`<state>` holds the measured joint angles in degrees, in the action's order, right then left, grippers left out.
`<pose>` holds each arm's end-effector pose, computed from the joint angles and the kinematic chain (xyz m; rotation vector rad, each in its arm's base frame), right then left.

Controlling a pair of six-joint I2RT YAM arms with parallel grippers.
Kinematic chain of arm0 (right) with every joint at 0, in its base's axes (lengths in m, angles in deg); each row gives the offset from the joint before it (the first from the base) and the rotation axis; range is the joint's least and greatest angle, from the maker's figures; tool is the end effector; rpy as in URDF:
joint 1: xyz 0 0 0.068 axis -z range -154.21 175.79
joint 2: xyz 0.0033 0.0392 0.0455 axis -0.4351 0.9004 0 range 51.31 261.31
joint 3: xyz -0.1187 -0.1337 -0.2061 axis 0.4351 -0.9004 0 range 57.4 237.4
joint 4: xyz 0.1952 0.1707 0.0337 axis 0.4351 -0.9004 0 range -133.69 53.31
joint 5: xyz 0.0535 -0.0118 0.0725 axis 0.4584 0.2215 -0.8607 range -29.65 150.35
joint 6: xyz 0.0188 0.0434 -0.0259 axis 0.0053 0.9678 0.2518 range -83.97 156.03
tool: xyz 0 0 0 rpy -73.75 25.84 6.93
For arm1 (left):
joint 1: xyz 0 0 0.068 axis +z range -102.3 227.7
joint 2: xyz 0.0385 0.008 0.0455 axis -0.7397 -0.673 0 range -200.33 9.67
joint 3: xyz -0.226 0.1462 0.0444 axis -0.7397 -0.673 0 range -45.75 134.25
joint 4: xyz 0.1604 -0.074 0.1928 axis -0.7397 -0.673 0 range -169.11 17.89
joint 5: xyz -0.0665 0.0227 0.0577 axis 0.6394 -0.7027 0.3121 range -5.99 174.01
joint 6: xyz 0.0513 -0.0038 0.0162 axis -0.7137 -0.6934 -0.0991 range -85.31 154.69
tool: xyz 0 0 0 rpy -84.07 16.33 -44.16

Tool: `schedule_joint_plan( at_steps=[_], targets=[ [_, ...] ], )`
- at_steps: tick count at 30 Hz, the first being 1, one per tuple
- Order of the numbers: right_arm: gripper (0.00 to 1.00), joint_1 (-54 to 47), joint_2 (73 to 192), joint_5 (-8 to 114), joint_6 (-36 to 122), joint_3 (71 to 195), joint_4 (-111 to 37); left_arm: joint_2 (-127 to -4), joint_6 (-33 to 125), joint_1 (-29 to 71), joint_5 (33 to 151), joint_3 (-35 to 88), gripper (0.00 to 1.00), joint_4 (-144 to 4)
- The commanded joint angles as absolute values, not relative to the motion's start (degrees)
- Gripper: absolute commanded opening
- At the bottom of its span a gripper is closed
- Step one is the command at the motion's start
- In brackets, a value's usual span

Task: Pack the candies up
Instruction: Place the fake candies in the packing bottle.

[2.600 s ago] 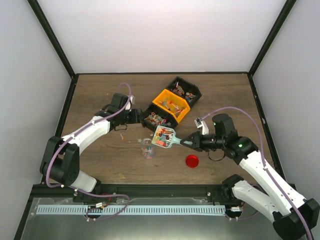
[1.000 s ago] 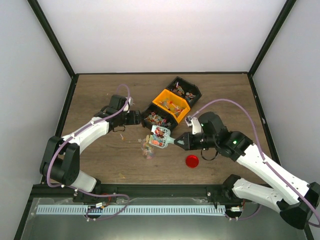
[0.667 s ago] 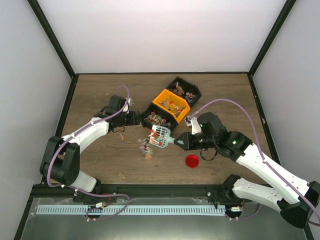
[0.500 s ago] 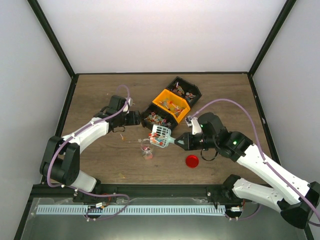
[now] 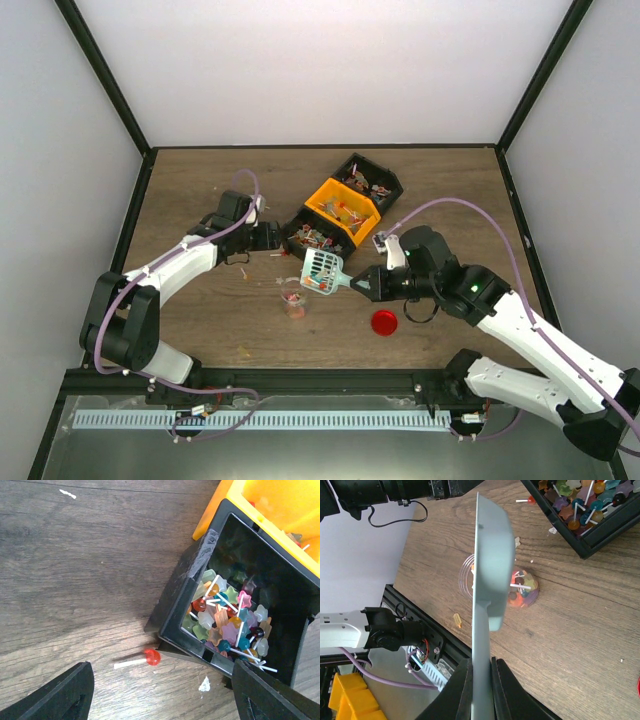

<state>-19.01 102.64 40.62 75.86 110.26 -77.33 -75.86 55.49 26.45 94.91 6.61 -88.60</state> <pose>0.1205 0.1366 0.3184 -0.3118 2.4639 1.1110 0.2845 -0.1179 0.2098 0.0974 2.4946 -0.5510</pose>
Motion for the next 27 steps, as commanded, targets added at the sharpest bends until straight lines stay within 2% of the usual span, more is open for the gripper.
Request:
schedule_joint_plan(
  at_steps=[1, 11, 27],
  targets=[
    [0.01, -19.56, 101.85, 40.71, 74.98, 112.89, -77.09, -75.25, 55.46, 26.76, 95.92, 5.98, 0.77, -87.4],
    [0.01, -23.22, 104.93, 46.13, 73.92, 118.62, -82.73, -75.32, 55.57, 26.71, 95.92, 5.59, 0.77, -87.1],
    [0.01, -26.68, 107.47, 49.26, 74.67, 119.53, -84.11, -75.29, 55.96, 26.71, 96.05, 3.79, 0.77, -86.06]
  ],
)
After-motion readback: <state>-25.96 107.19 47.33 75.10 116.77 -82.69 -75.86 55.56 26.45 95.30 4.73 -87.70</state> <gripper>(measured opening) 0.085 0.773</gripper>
